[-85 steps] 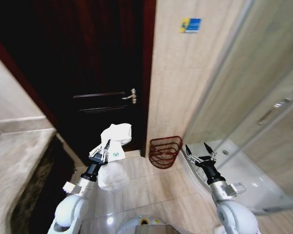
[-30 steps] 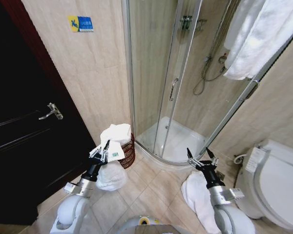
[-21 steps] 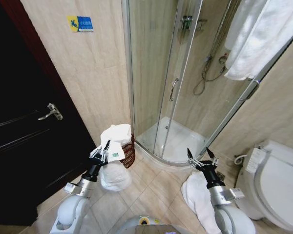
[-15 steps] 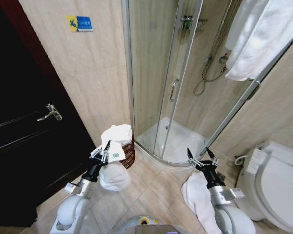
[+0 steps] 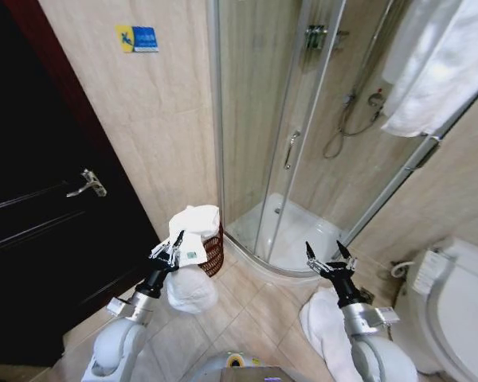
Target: Discard the used towel into the hamper.
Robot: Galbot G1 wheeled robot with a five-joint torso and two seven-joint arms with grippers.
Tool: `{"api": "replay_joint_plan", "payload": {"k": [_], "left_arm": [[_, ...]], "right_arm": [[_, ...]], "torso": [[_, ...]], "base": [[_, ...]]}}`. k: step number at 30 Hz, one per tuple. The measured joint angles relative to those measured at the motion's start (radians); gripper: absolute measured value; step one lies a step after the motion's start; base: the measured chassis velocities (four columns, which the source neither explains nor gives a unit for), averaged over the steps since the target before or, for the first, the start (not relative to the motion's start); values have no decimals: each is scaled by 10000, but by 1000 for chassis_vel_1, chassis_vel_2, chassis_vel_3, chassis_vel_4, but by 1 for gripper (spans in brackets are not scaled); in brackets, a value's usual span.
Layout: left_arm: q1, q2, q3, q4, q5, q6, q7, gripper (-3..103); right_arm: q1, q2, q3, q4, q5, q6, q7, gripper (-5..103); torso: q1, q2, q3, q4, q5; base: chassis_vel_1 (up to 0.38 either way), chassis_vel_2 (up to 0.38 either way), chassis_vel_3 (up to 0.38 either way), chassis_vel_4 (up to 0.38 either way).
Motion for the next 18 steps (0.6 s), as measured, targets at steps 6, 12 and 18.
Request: {"api": "replay_joint_plan", "payload": {"k": [6,12,18], "left_arm": [[7,-10,-6,78,15,-32,23,5],[10,-5,-18,153,32,-142,27,5],[-31,-5,-5,181,45,-170,30,5]], "right_arm": [[14,-3,-1,-46,3,13,2,100],[18,20,-10,-44,4,16,2,100],[-33,42,-13,-9,-13,17,2,100]], "torso": [[1,0,0,0,0],[1,-1,1,6,1],[1,-1,1,-3,0]], "base": [[52,96,98,58],[25,99,89,41],[-4,25,21,-18]]}}
